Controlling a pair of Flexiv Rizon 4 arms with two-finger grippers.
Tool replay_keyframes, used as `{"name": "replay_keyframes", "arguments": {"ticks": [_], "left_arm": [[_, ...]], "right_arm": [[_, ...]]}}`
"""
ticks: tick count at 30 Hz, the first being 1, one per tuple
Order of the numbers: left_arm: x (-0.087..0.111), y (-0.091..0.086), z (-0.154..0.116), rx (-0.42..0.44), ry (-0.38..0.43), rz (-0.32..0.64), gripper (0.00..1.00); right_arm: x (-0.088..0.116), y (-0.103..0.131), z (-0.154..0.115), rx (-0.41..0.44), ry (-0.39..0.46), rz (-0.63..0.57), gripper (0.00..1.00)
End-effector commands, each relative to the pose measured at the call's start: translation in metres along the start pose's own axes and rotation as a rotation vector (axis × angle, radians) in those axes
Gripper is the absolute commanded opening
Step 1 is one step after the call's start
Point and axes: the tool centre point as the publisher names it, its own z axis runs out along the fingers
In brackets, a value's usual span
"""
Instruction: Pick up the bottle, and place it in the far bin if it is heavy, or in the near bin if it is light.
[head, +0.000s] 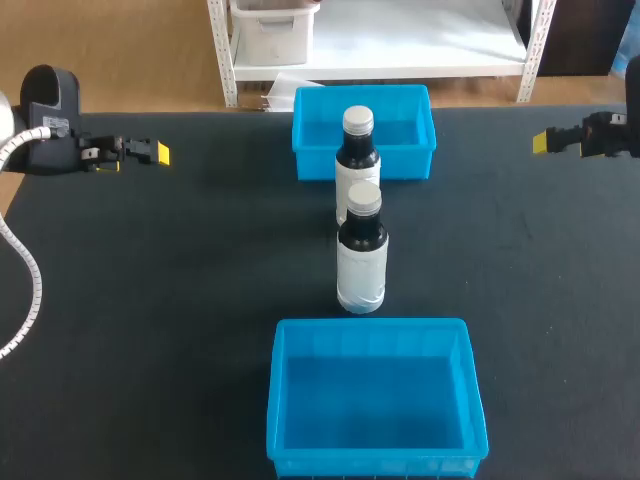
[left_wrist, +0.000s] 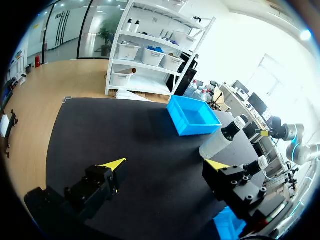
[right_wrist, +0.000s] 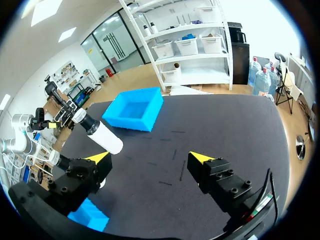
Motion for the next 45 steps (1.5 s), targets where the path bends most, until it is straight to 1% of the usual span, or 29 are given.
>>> {"name": "replay_keyframes", "arguments": {"ticks": [1,18,19,20,21,22,23,24,25,26,27,45], "left_arm": [[0.000,0.000,0.000,0.000,0.000,0.000,1.00],[0.000,0.000,0.000,0.000,0.000,0.000,1.00],[0.000,0.000,0.000,0.000,0.000,0.000,1.00],[0.000,0.000,0.000,0.000,0.000,0.000,1.00],[0.000,0.000,0.000,0.000,0.000,0.000,1.00],[0.000,0.000,0.000,0.000,0.000,0.000,1.00],[0.000,0.000,0.000,0.000,0.000,0.000,1.00],[0.000,0.000,0.000,0.000,0.000,0.000,1.00],[0.000,0.000,0.000,0.000,0.000,0.000,1.00],[0.000,0.000,0.000,0.000,0.000,0.000,1.00],[0.000,0.000,0.000,0.000,0.000,0.000,1.00],[0.000,0.000,0.000,0.000,0.000,0.000,1.00]], "right_arm": [[0.001,0.001,-0.001,0.003,-0.002,0.000,1.00],[0.001,0.001,-0.001,0.003,-0.002,0.000,1.00],[-0.004,-0.005,-0.002,-0.069,-0.001,-0.084,1.00],[-0.010,-0.010,-0.002,-0.105,0.016,-0.168,1.00],[-0.014,-0.013,-0.002,-0.182,0.051,-0.278,1.00],[-0.018,-0.015,-0.003,-0.226,0.079,-0.399,1.00],[-0.021,-0.016,-0.003,-0.272,0.116,-0.501,1.00],[-0.022,-0.017,-0.004,-0.344,0.166,-0.610,1.00],[-0.023,-0.017,-0.006,-0.389,0.202,-0.717,1.00],[-0.023,-0.018,-0.009,-0.478,0.241,-0.796,1.00],[-0.024,-0.021,-0.012,-0.542,0.283,-0.851,1.00],[-0.024,-0.021,-0.012,-0.542,0.283,-0.851,1.00]]}}
